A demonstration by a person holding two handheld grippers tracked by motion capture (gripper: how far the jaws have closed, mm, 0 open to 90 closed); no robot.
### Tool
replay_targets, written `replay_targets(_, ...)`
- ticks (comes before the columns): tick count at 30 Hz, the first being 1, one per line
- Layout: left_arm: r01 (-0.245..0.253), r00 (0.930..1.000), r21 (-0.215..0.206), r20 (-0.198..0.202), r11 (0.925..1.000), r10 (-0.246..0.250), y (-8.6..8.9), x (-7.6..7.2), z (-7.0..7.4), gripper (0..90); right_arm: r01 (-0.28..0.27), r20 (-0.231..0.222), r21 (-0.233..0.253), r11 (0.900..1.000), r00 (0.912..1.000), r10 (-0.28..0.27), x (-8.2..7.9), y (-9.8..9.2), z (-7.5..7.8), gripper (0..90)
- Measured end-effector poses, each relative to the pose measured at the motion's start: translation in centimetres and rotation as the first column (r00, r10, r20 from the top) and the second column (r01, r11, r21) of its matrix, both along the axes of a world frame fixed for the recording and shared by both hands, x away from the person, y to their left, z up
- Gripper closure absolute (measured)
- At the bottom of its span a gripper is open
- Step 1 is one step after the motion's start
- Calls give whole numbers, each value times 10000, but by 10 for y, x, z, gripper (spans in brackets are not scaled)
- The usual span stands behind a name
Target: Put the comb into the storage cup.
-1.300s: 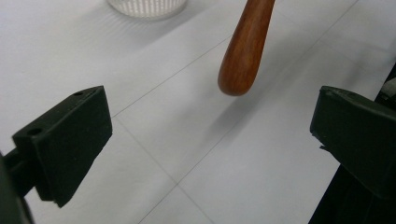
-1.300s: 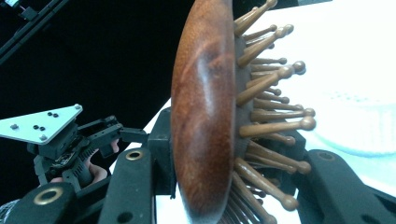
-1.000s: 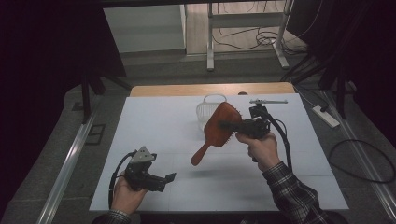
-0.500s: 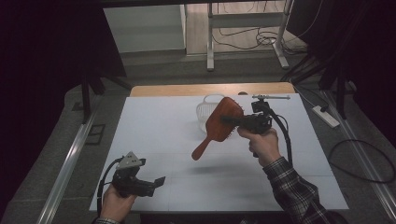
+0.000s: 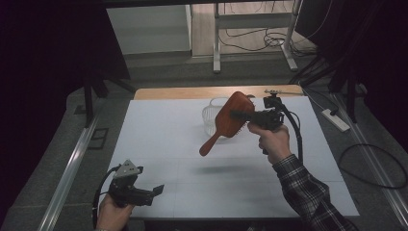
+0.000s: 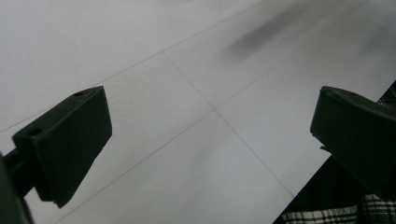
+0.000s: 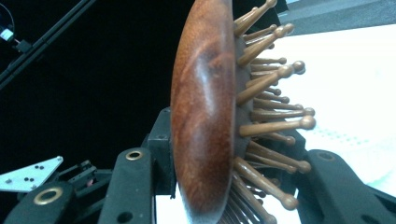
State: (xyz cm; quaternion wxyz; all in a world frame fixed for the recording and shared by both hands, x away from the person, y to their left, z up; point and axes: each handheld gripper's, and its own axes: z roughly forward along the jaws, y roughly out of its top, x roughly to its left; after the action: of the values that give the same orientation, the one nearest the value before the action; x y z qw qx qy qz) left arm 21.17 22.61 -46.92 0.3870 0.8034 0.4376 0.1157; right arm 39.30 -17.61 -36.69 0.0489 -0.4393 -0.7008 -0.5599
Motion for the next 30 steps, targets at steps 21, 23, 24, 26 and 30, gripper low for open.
replay_targets(21,-137,9990,113,-415,9998,142,11,-8,-4,0,626,196,51,9980,9978,-627,24,-3,19,543)
replay_targets(23,-122,9991,116,-408,9999,126,11,-9,-4,0,703,220,56,9975,9973,-704,26,-3,20,543)
replay_targets(24,-115,9991,121,-413,9999,120,11,-9,-4,0,735,245,57,9973,9970,-737,28,-4,21,543)
replay_targets(26,-98,9992,147,-395,9998,104,11,-9,-4,0,799,276,59,9968,9964,-801,30,-4,22,543)
replay_targets(30,-6,9992,242,-400,9997,16,10,-10,-3,0,989,352,8,9951,9945,-988,35,-5,25,543)
